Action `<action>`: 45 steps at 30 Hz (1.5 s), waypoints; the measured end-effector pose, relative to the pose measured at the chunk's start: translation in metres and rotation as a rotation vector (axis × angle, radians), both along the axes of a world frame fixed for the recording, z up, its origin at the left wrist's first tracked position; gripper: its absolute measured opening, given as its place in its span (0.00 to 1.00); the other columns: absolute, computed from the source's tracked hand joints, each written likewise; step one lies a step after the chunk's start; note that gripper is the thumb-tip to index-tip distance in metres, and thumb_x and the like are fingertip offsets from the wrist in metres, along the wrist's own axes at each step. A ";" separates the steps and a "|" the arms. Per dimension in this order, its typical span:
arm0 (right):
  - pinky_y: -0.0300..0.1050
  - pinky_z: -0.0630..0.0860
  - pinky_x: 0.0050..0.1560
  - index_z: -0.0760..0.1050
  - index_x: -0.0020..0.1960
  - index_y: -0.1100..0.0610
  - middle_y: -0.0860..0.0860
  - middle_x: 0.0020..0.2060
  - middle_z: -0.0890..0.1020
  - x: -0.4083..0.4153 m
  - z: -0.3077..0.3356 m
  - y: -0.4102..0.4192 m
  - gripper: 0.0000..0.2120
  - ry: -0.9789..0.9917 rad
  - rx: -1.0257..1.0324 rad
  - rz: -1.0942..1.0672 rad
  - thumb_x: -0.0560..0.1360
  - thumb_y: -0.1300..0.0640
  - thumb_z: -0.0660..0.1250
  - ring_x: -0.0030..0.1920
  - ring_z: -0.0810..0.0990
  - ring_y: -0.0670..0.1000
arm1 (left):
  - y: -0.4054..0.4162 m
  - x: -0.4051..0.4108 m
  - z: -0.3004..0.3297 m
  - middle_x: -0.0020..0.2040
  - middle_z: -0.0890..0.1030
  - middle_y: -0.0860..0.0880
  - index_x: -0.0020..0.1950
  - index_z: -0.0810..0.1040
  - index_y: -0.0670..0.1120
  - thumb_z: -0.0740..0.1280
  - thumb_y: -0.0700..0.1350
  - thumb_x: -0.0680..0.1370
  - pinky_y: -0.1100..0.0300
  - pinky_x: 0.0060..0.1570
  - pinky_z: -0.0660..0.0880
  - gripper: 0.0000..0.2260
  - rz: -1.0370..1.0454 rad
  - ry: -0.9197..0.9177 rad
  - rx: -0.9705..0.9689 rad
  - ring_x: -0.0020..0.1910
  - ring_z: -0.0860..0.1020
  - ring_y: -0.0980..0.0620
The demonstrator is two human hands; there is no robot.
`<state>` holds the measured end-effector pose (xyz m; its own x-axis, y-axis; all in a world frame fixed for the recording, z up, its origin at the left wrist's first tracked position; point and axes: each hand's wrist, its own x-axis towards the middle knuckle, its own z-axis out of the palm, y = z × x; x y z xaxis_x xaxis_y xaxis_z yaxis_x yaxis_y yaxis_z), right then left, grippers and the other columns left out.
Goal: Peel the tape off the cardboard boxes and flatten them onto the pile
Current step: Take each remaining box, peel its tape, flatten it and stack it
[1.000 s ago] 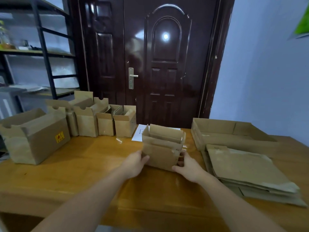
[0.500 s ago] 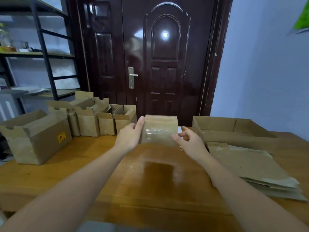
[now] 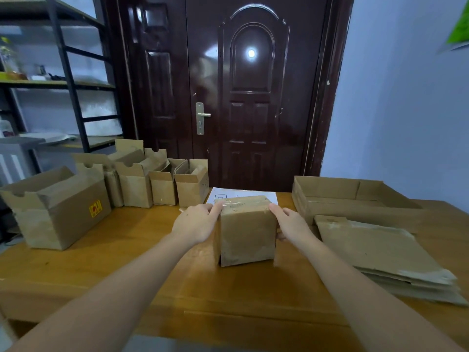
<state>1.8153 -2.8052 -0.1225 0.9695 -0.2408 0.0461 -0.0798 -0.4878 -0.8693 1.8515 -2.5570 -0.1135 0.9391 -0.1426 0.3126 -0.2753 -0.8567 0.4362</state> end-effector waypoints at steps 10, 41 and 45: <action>0.58 0.77 0.64 0.70 0.68 0.49 0.48 0.58 0.72 0.001 -0.001 0.002 0.19 0.018 0.169 -0.026 0.84 0.39 0.56 0.62 0.75 0.56 | -0.002 0.001 -0.011 0.49 0.80 0.52 0.51 0.77 0.52 0.50 0.62 0.85 0.64 0.45 0.68 0.20 -0.199 0.226 -0.294 0.48 0.75 0.56; 0.48 0.73 0.63 0.75 0.63 0.48 0.48 0.57 0.80 0.019 -0.023 0.046 0.29 0.220 0.588 0.049 0.77 0.28 0.55 0.61 0.77 0.51 | -0.007 -0.019 -0.033 0.72 0.71 0.56 0.77 0.61 0.61 0.57 0.79 0.71 0.47 0.66 0.75 0.39 -0.288 0.205 -0.344 0.65 0.73 0.54; 0.50 0.74 0.66 0.73 0.61 0.46 0.45 0.50 0.79 0.015 -0.032 0.047 0.19 0.204 0.601 0.012 0.78 0.34 0.63 0.54 0.77 0.49 | -0.006 -0.019 -0.030 0.75 0.70 0.55 0.79 0.60 0.59 0.59 0.74 0.74 0.48 0.65 0.77 0.37 -0.240 0.145 -0.392 0.67 0.72 0.55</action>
